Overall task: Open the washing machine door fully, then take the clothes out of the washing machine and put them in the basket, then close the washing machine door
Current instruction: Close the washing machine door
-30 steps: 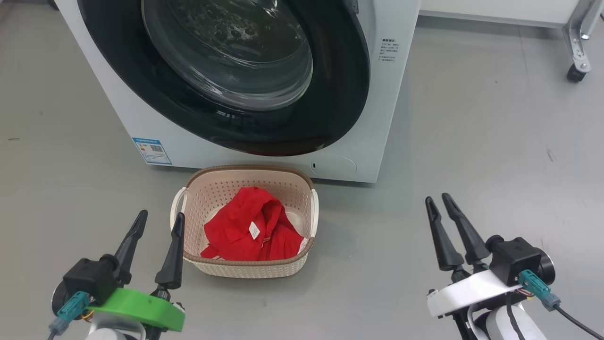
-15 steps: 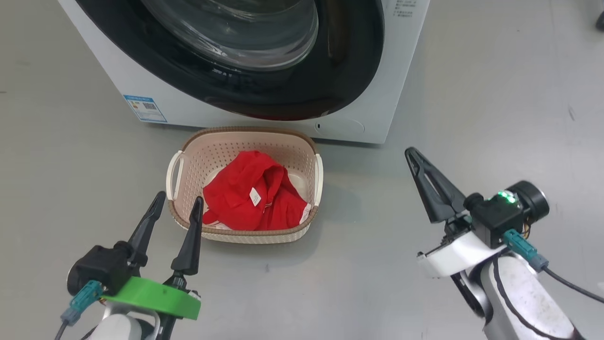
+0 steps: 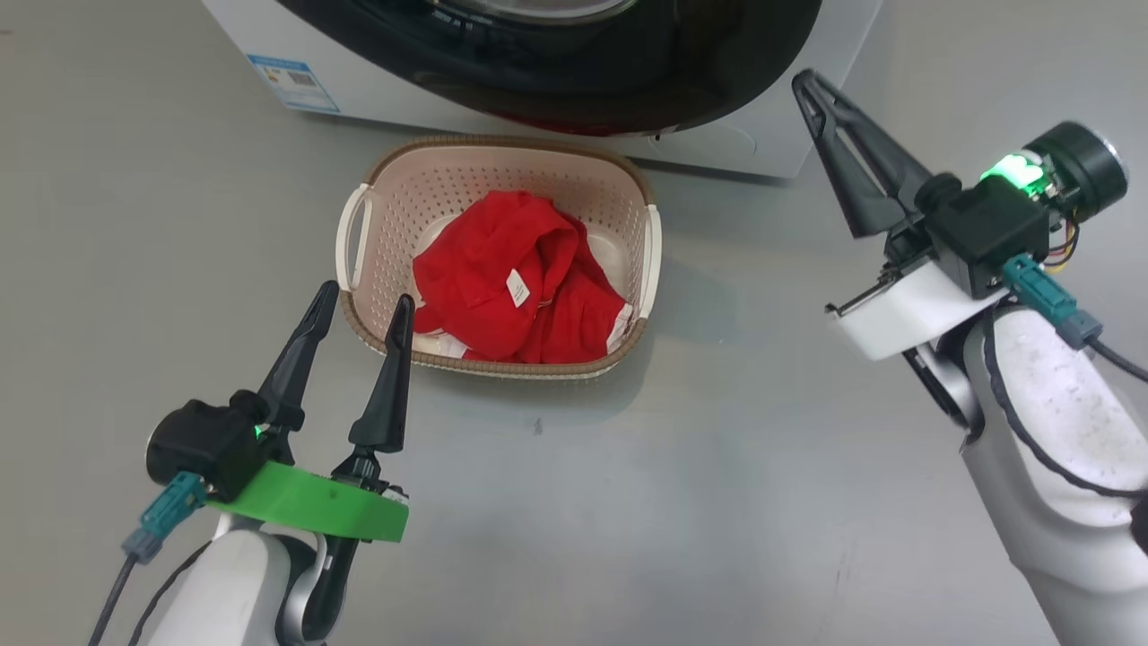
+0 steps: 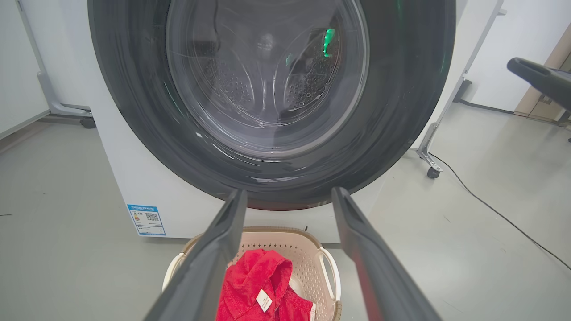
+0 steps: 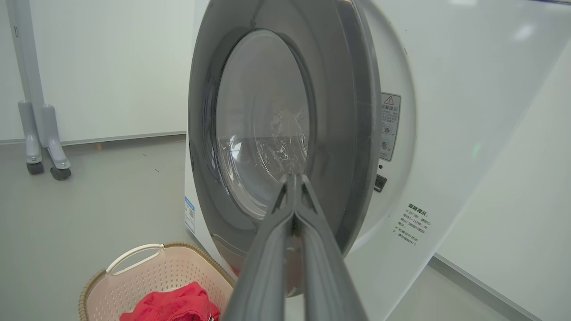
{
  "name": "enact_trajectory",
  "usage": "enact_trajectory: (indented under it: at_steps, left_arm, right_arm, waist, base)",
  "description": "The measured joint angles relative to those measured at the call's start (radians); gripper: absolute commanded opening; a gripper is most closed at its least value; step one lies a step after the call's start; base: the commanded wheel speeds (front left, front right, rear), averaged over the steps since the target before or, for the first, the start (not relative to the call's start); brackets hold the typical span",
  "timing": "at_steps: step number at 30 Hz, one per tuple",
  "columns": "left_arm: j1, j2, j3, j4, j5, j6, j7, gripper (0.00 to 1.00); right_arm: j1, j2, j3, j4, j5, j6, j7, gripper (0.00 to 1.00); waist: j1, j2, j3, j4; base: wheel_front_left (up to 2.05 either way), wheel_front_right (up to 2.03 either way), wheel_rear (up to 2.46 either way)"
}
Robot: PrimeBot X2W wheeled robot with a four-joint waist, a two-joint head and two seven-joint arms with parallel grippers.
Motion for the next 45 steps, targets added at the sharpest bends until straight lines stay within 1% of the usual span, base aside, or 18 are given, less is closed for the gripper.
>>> enact_trajectory:
  at_steps: [9, 11, 21, 30, 32, 39, 45]
  left_arm:
    - [-0.086, -0.02, -0.004, -0.016, -0.01, 0.0, 0.0, 1.0]
    - [-0.096, -0.023, -0.002, -0.017, -0.01, 0.0, 0.0, 1.0]
    - [-0.129, -0.032, -0.006, -0.008, -0.014, 0.0, 0.0, 1.0]
    - [-0.156, -0.034, -0.006, -0.01, -0.018, 0.0, 0.0, 1.0]
    - [-0.159, -0.033, -0.006, -0.011, -0.018, 0.0, 0.0, 1.0]
    - [-0.165, -0.035, -0.013, -0.014, -0.02, 0.0, 0.0, 1.0]
    - [-0.181, -0.049, -0.024, -0.023, -0.039, 0.0, 0.0, 1.0]
  right_arm:
    - [-0.144, -0.049, 0.0, 0.053, 0.0, 0.004, 0.04, 0.0]
    - [-0.173, -0.054, 0.0, 0.063, 0.0, 0.009, 0.047, 0.0]
    - [-0.266, -0.067, -0.004, 0.133, 0.013, 0.009, 0.047, 0.0]
    - [-0.336, -0.078, -0.027, 0.174, 0.048, 0.011, 0.04, 0.0]
    - [-0.362, -0.078, -0.034, 0.186, 0.061, 0.017, 0.038, 0.0]
    - [-0.416, -0.098, -0.036, 0.215, 0.059, 0.018, 0.04, 0.0]
    - [-0.48, -0.116, -0.067, 0.218, 0.054, 0.017, 0.048, 0.0]
  waist:
    - [0.0001, 0.0, 0.102, 0.058]
    - [0.0, 0.0, 0.122, 0.071]
    - [0.0001, 0.0, 0.194, 0.119]
    - [0.0, 0.0, 0.229, 0.13]
    - [0.0, 0.0, 0.24, 0.13]
    - [0.0, 0.0, 0.266, 0.132]
    - [0.0, 0.0, 0.298, 0.138]
  base:
    - [0.0, 0.0, 0.0]
    - [0.0, 0.0, 0.0]
    - [0.0, 0.0, 0.0]
    - [0.0, 0.0, 0.0]
    - [0.0, 0.0, 0.0]
    - [0.0, 0.0, 0.0]
    - [0.0, 0.0, 0.0]
